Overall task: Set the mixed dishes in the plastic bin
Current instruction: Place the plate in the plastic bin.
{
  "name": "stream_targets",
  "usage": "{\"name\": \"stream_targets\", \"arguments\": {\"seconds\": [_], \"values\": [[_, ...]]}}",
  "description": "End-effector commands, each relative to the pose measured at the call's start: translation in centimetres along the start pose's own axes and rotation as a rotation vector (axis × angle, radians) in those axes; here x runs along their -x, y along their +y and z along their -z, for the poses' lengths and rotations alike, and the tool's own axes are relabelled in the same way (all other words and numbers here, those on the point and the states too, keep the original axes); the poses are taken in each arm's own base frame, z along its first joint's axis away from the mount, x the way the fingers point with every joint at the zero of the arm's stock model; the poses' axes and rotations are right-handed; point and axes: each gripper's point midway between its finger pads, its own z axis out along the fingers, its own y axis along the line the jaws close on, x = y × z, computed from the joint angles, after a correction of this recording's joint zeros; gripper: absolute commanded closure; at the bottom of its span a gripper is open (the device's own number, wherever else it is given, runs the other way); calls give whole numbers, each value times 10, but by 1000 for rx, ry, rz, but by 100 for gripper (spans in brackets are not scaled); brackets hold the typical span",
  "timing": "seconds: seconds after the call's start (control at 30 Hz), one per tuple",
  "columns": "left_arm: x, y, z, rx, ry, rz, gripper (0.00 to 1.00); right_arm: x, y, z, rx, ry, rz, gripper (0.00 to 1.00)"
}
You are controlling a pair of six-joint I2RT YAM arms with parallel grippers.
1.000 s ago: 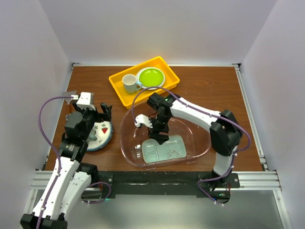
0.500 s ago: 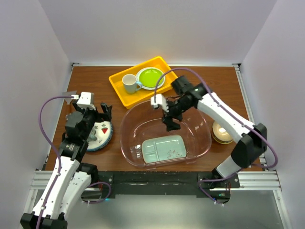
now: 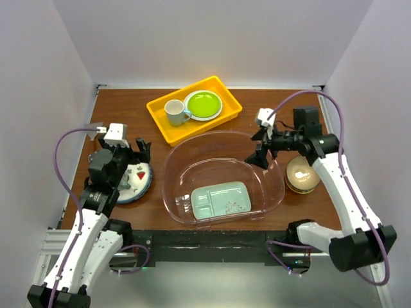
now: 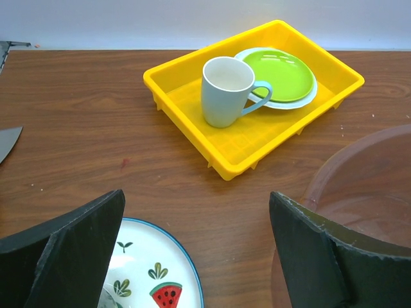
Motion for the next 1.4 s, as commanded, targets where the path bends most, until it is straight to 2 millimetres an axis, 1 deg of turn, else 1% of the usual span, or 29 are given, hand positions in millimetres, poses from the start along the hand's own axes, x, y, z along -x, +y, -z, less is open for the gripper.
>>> {"name": "stream_targets", "arguments": {"seconds": [0.0,0.03,0.07,0.1,0.13,0.17,0.2,0.27,0.3,0.33,0.4,0.43,0.5,0.53,0.6,0.83,0.87,0.9,0.97,1.1,1.27,1.37], "values": [[34,-3,7,0,-81,36,0,28,-20,26,-143,-182,-22,3],[36,-4,10,-2,-81,50,0,34,-25,30,-173,-213,-6,2],[40,-5,12,-7,-86,56,0,30,-25,37,-205,-230,-39,1],[48,-6,15,-9,-98,63,0,30,-26,39,-220,-243,-44,2],[48,-8,18,-16,-91,74,0,33,-28,43,-238,-263,-35,1],[51,-9,20,-18,-91,80,0,28,-28,45,-244,-270,-55,1],[57,-11,23,-26,-99,88,0,27,-28,46,-247,-277,-58,1],[57,-12,28,-27,-81,107,0,22,-30,48,-256,-281,-69,1],[63,-14,31,-34,-85,118,0,21,-31,48,-261,-279,-74,1],[60,-14,33,-31,-67,124,0,19,-32,48,-267,-277,-76,1],[64,-15,37,-26,-61,139,0,18,-33,48,-276,-275,-78,1],[60,-14,40,-19,-41,144,0,18,-33,48,-276,-275,-78,1],[64,-12,44,-4,-39,156,0,17,-34,49,-285,-272,-82,1],[59,-10,47,7,-16,159,0,17,-35,49,-290,-270,-83,1],[60,-7,50,33,-11,172,0,17,-35,50,-298,-269,-81,1],[52,4,61,105,42,201,0,16,-38,52,-320,-265,-81,1],[54,4,63,111,41,205,0,16,-38,52,-322,-264,-82,1],[51,7,64,129,56,208,0,16,-38,51,-322,-264,-82,1],[52,10,66,149,58,211,0,15,-39,52,-332,-262,-82,1],[42,19,66,206,94,221,0,16,-39,53,-334,-263,-79,1],[24,28,64,276,160,240,0,15,-40,53,-338,-261,-79,1],[12,38,62,348,193,258,0,14,-40,53,-344,-258,-82,1]]}}
